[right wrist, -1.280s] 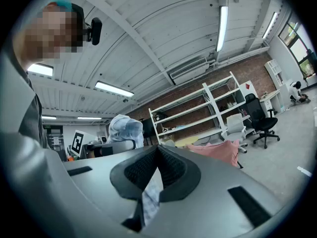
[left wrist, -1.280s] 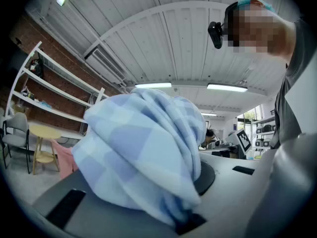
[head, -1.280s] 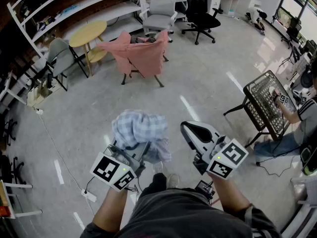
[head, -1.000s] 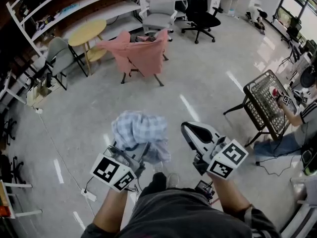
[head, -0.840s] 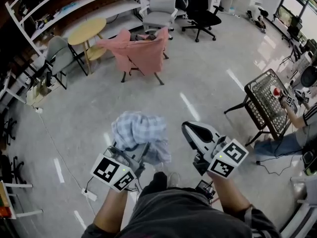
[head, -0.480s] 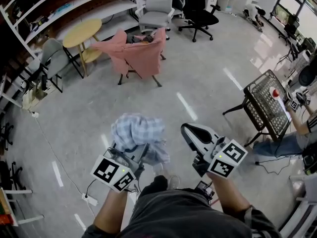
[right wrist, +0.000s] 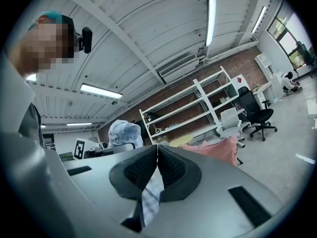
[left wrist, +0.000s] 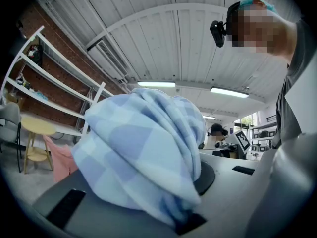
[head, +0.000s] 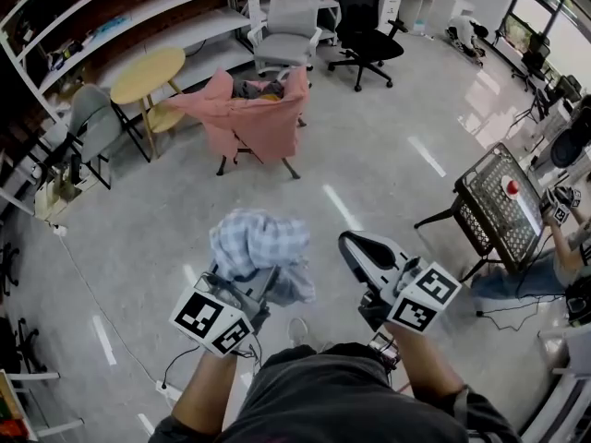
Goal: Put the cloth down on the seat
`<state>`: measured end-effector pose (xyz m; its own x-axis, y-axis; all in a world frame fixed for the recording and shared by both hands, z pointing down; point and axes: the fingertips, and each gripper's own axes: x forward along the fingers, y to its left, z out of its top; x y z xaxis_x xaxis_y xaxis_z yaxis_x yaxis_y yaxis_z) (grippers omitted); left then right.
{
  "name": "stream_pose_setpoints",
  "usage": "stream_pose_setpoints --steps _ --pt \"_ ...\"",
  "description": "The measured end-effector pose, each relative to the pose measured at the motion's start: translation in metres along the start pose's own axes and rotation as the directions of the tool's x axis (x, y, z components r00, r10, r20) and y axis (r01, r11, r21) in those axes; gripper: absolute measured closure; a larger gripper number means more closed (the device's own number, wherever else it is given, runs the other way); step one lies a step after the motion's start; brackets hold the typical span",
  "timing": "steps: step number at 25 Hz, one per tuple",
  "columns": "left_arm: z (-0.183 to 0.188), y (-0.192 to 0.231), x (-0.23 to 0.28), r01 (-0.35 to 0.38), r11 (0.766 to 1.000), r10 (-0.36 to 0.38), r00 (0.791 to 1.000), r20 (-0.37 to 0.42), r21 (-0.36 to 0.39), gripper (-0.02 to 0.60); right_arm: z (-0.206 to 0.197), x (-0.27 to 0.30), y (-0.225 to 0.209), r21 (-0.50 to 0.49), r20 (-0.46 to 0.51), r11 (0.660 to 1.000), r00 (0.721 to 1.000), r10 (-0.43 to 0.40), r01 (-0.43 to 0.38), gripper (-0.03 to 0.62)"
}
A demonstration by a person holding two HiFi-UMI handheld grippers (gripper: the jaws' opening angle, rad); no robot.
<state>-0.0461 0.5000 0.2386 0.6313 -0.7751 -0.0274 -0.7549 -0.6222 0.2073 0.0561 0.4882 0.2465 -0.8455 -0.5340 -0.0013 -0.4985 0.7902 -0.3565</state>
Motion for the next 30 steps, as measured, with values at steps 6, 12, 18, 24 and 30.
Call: stream_pose_setpoints --steps 6,12,18,24,30 --pt "0.01 0.023 0.01 0.014 1.0 -0.014 1.0 -0.005 0.008 0.495 0.006 0.023 -0.006 -0.001 0.001 1.0 1.0 -0.006 0.006 0.579" --pt "0.015 0.053 0.024 0.016 1.0 -0.016 1.0 -0.004 0.002 0.495 0.013 0.049 -0.024 -0.001 0.007 1.0 1.0 -0.014 0.014 0.577" --pt "0.009 0.082 0.052 0.006 1.0 -0.006 1.0 -0.023 -0.002 0.495 0.014 0.073 -0.061 0.02 0.007 1.0 1.0 -0.015 0.015 0.578" --pt "0.009 0.12 0.095 -0.012 1.0 0.012 0.999 -0.034 -0.007 0.495 0.025 0.106 -0.108 0.031 -0.001 1.0 1.0 0.004 -0.004 0.579" --pt "0.01 0.159 0.153 -0.037 0.999 0.036 0.998 -0.045 -0.018 0.495 0.041 0.139 -0.168 0.048 -0.028 0.999 0.999 0.026 -0.025 0.577"
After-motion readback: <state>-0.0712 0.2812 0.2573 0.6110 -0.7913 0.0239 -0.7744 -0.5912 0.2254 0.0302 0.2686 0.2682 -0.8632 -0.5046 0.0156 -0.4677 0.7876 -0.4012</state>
